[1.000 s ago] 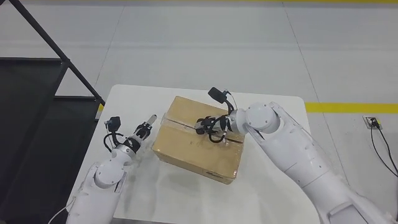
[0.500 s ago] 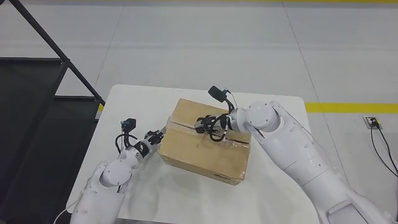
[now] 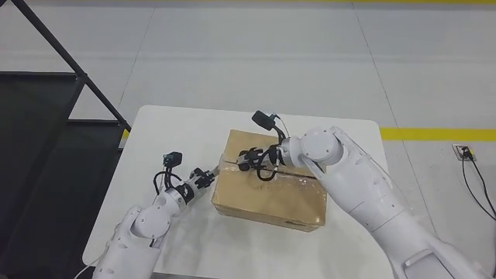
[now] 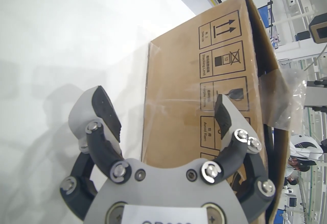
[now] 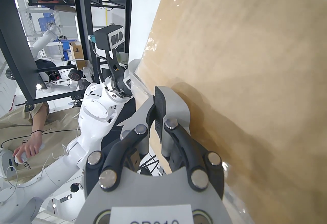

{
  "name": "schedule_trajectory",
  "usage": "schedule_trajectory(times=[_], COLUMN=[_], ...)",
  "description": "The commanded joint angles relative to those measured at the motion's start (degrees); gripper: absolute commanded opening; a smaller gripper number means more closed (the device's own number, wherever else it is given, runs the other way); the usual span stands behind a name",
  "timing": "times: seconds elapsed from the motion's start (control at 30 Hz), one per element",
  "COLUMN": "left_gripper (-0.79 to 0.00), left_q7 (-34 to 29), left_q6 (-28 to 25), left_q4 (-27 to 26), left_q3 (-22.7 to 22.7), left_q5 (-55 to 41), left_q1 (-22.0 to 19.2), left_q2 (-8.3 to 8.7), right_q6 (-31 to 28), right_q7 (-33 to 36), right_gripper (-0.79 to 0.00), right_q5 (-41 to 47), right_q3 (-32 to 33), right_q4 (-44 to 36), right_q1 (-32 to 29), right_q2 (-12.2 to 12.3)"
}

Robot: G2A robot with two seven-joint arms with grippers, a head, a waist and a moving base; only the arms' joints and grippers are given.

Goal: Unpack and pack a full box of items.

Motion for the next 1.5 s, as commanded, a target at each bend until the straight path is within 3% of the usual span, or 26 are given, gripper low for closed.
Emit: schedule_trajectory(times=[0.0,0.3,0.53,0.77,1.47], left_gripper=[0.000,0.000,0.000,0.000,0.000], left_q7=[-0.1,0.6,1.3,1.3,1.5], left_q6=[-0.1,-0.2,-0.4,-0.5,-0.3], left_q4=[0.0,0.8,1.7,2.2,2.1], left_q3=[0.3,0.4,-0.9,-1.8,-1.3], left_q5=[0.0,-0.2,-0.9,-1.7,-1.3], left_q1=[0.0,-0.5,-1.3,-2.2,-3.2], left_q2=[-0.04,-0.11,0.05,0.17,0.13], right_q6=[0.1,-1.7,-3.6,-4.8,4.3], right_q7=[-0.3,-1.2,0.9,5.4,5.3], right_gripper=[-0.785,-0.785,-0.785,-0.785,-0.785], right_q5=[0.1,1.1,0.6,-0.5,-11.6], right_q3=[-0.5,-3.4,-2.5,1.1,17.1], right_q4=[0.0,2.1,3.9,1.3,-16.5], right_q1=[0.2,2.2,2.2,-0.7,-15.8], right_q2=[-0.4,-3.0,-2.9,-0.8,7.4])
